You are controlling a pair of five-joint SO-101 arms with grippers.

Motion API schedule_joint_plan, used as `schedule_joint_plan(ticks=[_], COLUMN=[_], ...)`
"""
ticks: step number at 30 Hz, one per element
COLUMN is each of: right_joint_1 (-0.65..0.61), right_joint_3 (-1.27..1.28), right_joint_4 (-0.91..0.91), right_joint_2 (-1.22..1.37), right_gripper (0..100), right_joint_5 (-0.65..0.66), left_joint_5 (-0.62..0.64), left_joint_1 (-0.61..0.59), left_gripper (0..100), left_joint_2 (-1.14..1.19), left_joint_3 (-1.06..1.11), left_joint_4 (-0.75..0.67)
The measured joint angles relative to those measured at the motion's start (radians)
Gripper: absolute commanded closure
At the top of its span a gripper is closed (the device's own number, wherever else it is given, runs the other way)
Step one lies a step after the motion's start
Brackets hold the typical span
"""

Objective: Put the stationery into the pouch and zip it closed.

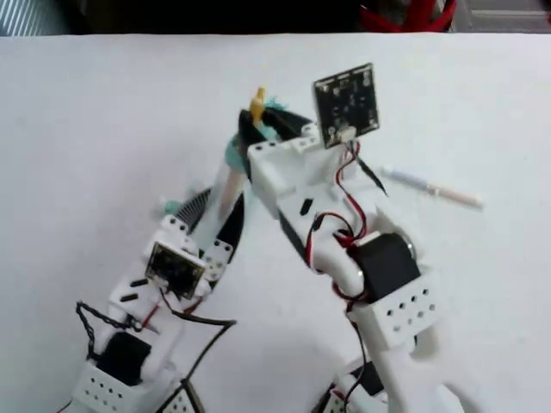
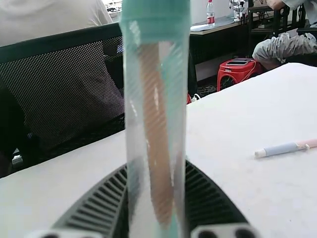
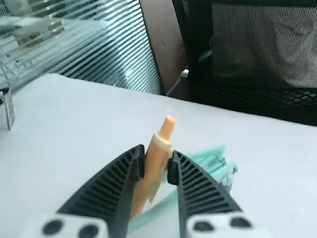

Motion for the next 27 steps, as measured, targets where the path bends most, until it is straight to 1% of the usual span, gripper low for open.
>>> schedule_joint_plan(ticks=[3, 9, 12, 15, 19, 24, 27], right_joint_1=[0.002, -0.034, -0.080, -0.138, -0.164, -0.164, -0.164], right_joint_3=[0.054, 0.109, 0.127, 0.130, 0.123, 0.107, 0.095], right_joint_4=[0.002, 0.006, 0.006, 0.009, 0.037, 0.066, 0.083], right_joint_2=[-0.044, -0.069, -0.071, -0.072, -0.075, -0.078, -0.078], right_gripper=[97.9, 97.9, 97.9, 97.9, 97.9, 97.4, 97.4], right_joint_5=[0.005, 0.009, 0.063, 0.132, 0.210, 0.278, 0.285], left_joint_5=[-0.003, -0.003, -0.002, 0.000, 0.000, -0.074, -0.083], left_joint_1=[0.000, 0.000, -0.003, 0.014, 0.028, 0.028, 0.028], left_gripper=[83, 83, 83, 83, 83, 83, 83], left_joint_2=[0.002, 0.002, 0.000, -0.011, -0.011, -0.012, -0.012], left_joint_3=[0.002, 0.002, 0.000, -0.023, -0.094, -0.106, -0.106], left_joint_4=[0.000, 0.000, 0.005, 0.075, 0.212, 0.235, 0.236])
